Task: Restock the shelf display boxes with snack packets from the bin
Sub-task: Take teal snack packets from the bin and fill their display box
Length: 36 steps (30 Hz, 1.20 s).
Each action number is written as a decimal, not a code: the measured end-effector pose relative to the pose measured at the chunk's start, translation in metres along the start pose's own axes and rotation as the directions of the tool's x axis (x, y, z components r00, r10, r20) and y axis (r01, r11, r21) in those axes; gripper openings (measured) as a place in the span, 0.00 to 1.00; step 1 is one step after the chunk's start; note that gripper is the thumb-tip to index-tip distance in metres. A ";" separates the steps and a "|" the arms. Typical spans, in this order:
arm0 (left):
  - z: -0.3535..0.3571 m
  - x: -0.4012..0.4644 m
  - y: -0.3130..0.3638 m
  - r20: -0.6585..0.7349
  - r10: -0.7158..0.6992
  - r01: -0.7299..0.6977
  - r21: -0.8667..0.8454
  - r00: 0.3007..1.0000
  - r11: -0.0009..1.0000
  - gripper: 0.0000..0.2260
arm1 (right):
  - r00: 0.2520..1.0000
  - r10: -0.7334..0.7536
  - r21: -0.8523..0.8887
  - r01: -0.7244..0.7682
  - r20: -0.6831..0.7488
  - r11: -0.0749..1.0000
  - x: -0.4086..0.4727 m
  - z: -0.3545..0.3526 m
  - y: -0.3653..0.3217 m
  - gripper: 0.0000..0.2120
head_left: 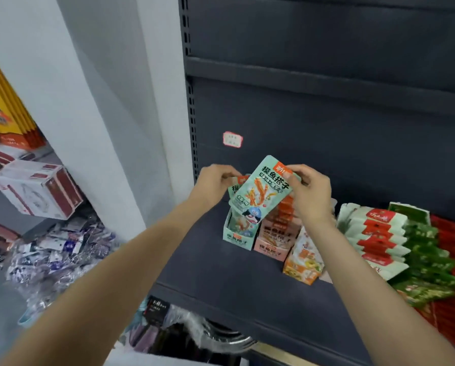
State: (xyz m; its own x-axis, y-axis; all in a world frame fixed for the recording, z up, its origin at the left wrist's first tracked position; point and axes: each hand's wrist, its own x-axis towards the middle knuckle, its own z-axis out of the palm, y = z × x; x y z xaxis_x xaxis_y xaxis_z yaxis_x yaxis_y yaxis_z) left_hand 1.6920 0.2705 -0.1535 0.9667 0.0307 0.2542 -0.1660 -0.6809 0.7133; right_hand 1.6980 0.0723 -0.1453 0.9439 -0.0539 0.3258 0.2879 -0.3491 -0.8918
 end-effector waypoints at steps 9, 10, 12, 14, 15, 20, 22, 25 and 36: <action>0.033 0.032 -0.033 0.253 -0.114 0.101 0.066 0.961 0.993 0.07 | 0.999 0.006 -0.005 -0.005 0.035 1.000 0.031 0.022 0.036 0.08; 0.036 0.032 -0.037 0.258 -0.124 0.113 0.054 0.958 0.992 0.07 | 0.999 0.006 -0.011 -0.006 0.047 1.000 0.030 0.025 0.040 0.08; 0.041 0.031 -0.043 0.253 -0.141 0.143 0.010 0.957 0.990 0.07 | 0.998 0.003 -0.030 -0.001 0.064 1.000 0.028 0.030 0.048 0.08; 0.045 0.031 -0.046 0.244 -0.145 0.154 -0.019 0.959 0.988 0.07 | 0.996 -0.009 -0.070 0.015 0.085 0.997 0.027 0.033 0.053 0.08; 0.046 0.031 -0.047 0.251 -0.147 0.160 -0.029 0.957 0.987 0.07 | 0.995 -0.012 -0.095 0.021 0.095 0.995 0.027 0.035 0.056 0.08; 0.049 0.026 -0.050 0.286 -0.174 0.197 -0.053 0.942 0.979 0.10 | 0.993 0.009 -0.173 0.012 0.114 0.985 0.026 0.041 0.061 0.08; 0.048 0.024 -0.051 0.281 -0.219 0.246 -0.066 0.934 0.967 0.12 | 0.995 0.023 -0.178 -0.005 0.102 0.984 0.026 0.043 0.059 0.08; 0.049 0.022 -0.052 0.254 -0.269 0.306 -0.116 0.929 0.945 0.13 | 0.997 0.016 -0.138 -0.005 0.080 0.990 0.026 0.047 0.055 0.07; 0.049 0.020 -0.060 0.280 -0.253 0.307 -0.167 0.926 0.937 0.12 | 0.956 0.052 -0.434 0.083 0.290 0.897 0.024 0.050 0.058 0.10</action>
State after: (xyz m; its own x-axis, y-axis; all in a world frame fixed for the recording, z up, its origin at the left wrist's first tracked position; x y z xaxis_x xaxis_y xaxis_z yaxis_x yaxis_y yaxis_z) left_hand 1.7311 0.2755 -0.2232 0.9918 -0.0039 -0.1278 0.1082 -0.5064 0.8555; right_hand 1.7452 0.0970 -0.2051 0.9638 0.2015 0.1744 0.2665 -0.7240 -0.6363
